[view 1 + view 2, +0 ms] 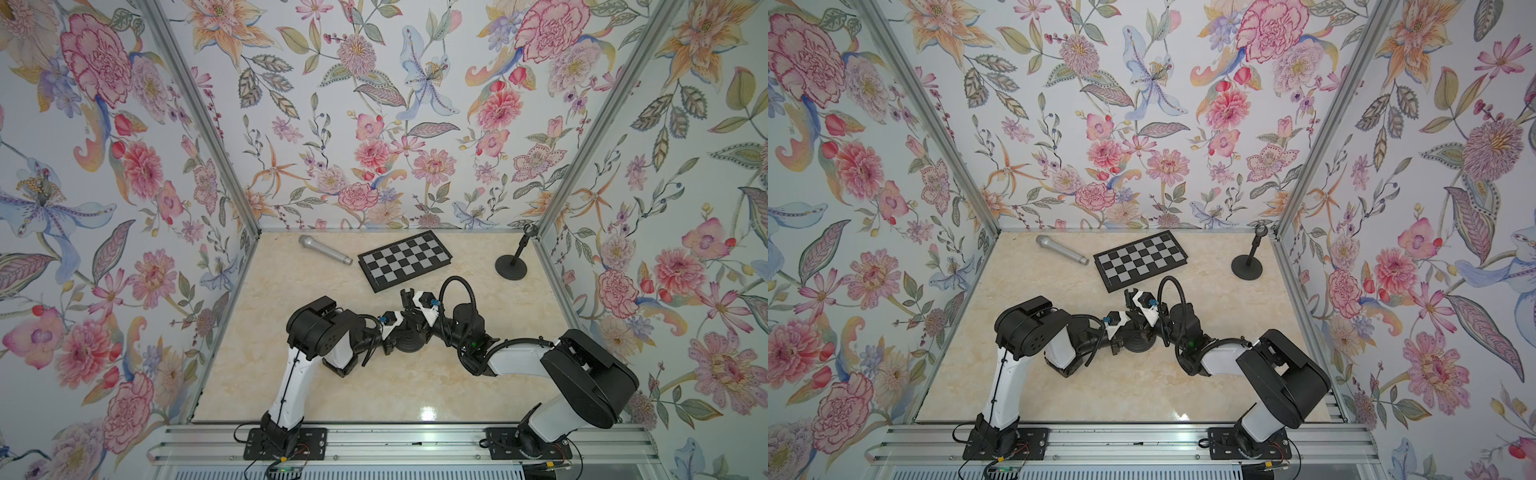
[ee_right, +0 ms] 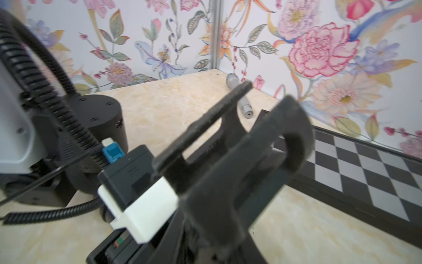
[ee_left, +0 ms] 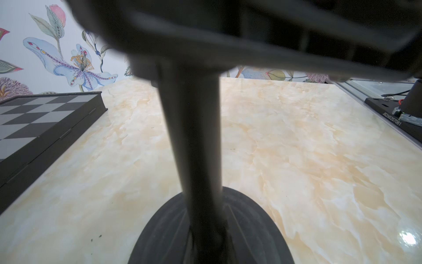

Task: Assemble a microphone stand
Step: Screw the microphone stand pole into the microphone stand base.

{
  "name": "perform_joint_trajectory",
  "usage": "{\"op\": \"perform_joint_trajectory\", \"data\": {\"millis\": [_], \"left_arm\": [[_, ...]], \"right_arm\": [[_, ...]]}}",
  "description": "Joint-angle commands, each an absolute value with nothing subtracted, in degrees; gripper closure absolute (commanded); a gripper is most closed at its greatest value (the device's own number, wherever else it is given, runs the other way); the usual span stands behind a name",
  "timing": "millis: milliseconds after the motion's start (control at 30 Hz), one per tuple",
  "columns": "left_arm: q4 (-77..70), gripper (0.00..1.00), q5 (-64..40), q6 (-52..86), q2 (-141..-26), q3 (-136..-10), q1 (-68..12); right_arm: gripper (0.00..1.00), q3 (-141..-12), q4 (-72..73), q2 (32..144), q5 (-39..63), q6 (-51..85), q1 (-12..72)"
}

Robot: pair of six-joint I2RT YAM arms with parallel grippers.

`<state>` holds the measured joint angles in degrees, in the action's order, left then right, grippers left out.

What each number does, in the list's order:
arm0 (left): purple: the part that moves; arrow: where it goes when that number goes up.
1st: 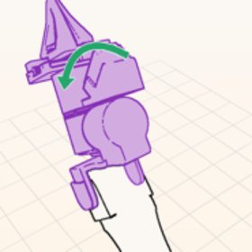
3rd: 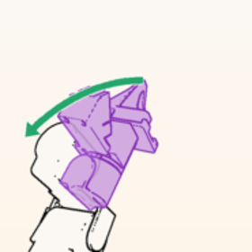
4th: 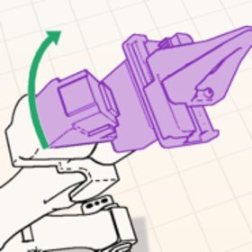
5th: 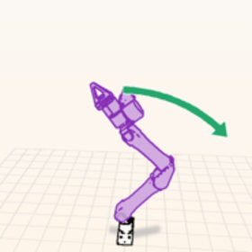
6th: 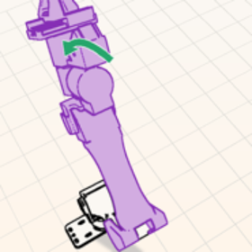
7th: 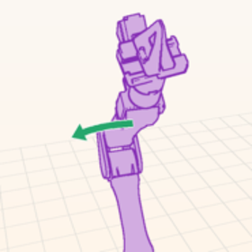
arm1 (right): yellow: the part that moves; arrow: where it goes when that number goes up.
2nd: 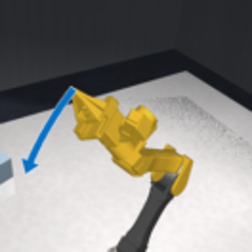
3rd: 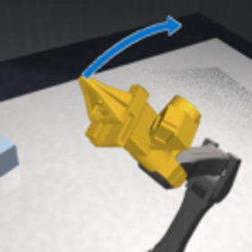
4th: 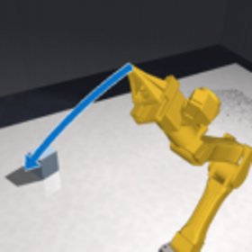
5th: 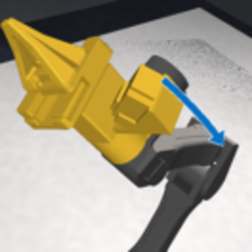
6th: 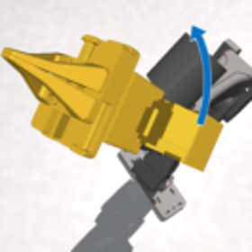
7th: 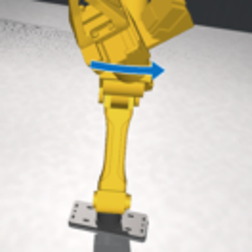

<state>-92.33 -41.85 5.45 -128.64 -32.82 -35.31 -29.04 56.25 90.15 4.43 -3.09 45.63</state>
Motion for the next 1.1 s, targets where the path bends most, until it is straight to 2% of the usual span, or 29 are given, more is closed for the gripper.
{"op": "perform_joint_trajectory", "data": {"millis": [0, 67, 100, 200, 267, 300, 433, 533, 700, 933, 1000, 1067], "left_arm": [[-105.37, 0.78, -29.99, 0.15, -136.43, -29.84, -38.49], [-105.38, 0.78, -29.42, -0.08, -136.16, -29.77, -38.37], [-105.38, 0.78, -29.48, -0.43, -136.05, -29.75, -38.30], [-105.38, 0.79, -29.86, -2.22, -135.49, -29.03, -38.32], [-105.35, 0.80, -31.95, -2.74, -135.33, -29.08, -37.90], [-105.38, 0.81, -33.33, -2.79, -135.40, -29.22, -37.69], [-105.38, 0.82, -38.29, -3.94, -135.61, -29.61, -37.27], [-105.33, 0.83, -41.20, -4.67, -135.62, -29.85, -37.08], [-105.38, 0.83, -42.29, -4.58, -135.97, -30.28, -36.92], [-105.36, 0.83, -44.78, -3.77, -136.44, -30.80, -36.08], [-105.34, 0.83, -45.57, -3.19, -136.76, -31.18, -35.85], [-105.35, 0.83, -44.51, -3.14, -136.82, -31.20, -35.82]], "right_arm": [[1.00, -27.23, 52.44, 96.01, -23.39, 4.14, 57.38], [1.00, -27.24, 56.24, 98.25, -22.27, 4.31, 59.48], [1.00, -27.42, 57.40, 99.08, -18.16, 4.24, 59.17], [1.00, -25.59, 64.01, 98.63, 2.69, 3.04, 53.61], [0.83, -23.95, 68.36, 96.72, 15.00, 2.55, 48.53], [0.78, -23.89, 68.25, 95.45, 20.73, 2.71, 45.74], [0.75, -27.85, 56.48, 90.77, 38.15, -4.65, 39.37], [0.68, -32.07, 46.31, 90.00, 48.77, -11.06, 37.56], [0.60, -33.26, 46.56, 89.81, 52.67, -12.04, 33.62], [0.60, -36.99, 42.74, 90.63, 58.78, -13.87, 30.25], [0.64, -38.27, 42.38, 91.76, 59.80, -14.64, 30.36], [0.83, -37.60, 45.22, 92.26, 56.07, -13.33, 31.22]]}}
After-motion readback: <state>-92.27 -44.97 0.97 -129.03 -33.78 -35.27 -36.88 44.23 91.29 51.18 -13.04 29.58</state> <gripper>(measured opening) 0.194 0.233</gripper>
